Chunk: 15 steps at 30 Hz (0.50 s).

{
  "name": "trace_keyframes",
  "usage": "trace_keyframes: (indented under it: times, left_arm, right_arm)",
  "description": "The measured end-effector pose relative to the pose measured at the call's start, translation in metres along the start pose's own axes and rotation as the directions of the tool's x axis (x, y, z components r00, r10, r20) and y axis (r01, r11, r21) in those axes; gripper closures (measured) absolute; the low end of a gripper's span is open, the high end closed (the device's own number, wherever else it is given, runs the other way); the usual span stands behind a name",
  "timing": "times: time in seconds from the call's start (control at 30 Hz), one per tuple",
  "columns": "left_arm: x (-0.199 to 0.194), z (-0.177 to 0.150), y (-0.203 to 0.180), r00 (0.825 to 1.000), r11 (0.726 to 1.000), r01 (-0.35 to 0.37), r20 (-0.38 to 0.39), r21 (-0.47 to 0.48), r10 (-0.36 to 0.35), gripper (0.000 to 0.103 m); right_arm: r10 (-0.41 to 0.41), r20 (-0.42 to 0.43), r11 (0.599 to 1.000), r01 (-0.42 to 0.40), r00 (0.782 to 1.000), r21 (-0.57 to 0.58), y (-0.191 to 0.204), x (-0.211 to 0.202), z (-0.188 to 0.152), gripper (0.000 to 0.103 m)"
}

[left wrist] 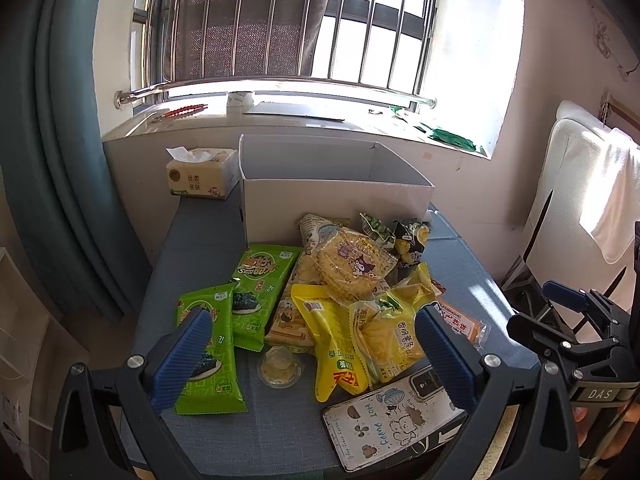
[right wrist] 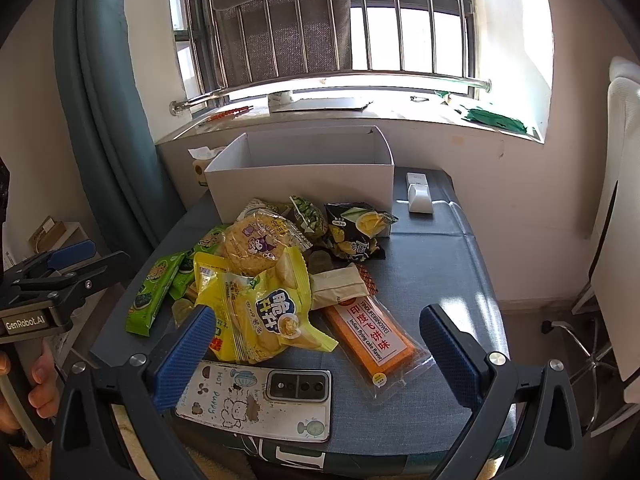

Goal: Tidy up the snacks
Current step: 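Grasp the green seaweed pack with the left gripper while the right grasps a yellow chip bag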

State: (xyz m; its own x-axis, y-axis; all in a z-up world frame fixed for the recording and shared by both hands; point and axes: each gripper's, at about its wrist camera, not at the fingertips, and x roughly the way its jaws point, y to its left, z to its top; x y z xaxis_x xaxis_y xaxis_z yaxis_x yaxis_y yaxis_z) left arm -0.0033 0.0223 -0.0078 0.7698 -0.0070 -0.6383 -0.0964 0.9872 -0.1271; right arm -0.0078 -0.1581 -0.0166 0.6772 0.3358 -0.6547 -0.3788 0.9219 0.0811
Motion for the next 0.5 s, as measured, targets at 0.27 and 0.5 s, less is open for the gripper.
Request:
trace_keyframes:
  times: [0.27,0.5]
  left_arm:
    - [0.059,-0.023,0.077,0.975,0.987,-0.109,-0.204,-0.115,0.084,0.000]
    - [0.115,-0.050,0.122,0.931,0.976,-0.145,-0.355,-0.163,0.079,0.000]
  right_arm:
    - [0.000,-0.010,1.000,0.000,1.000,0.014,-0.005,0.003,-0.005,0.000]
    - [0.006,-0.027,1.000,-0.006,1.000,0.021,-0.006,0.010,-0.007,0.000]
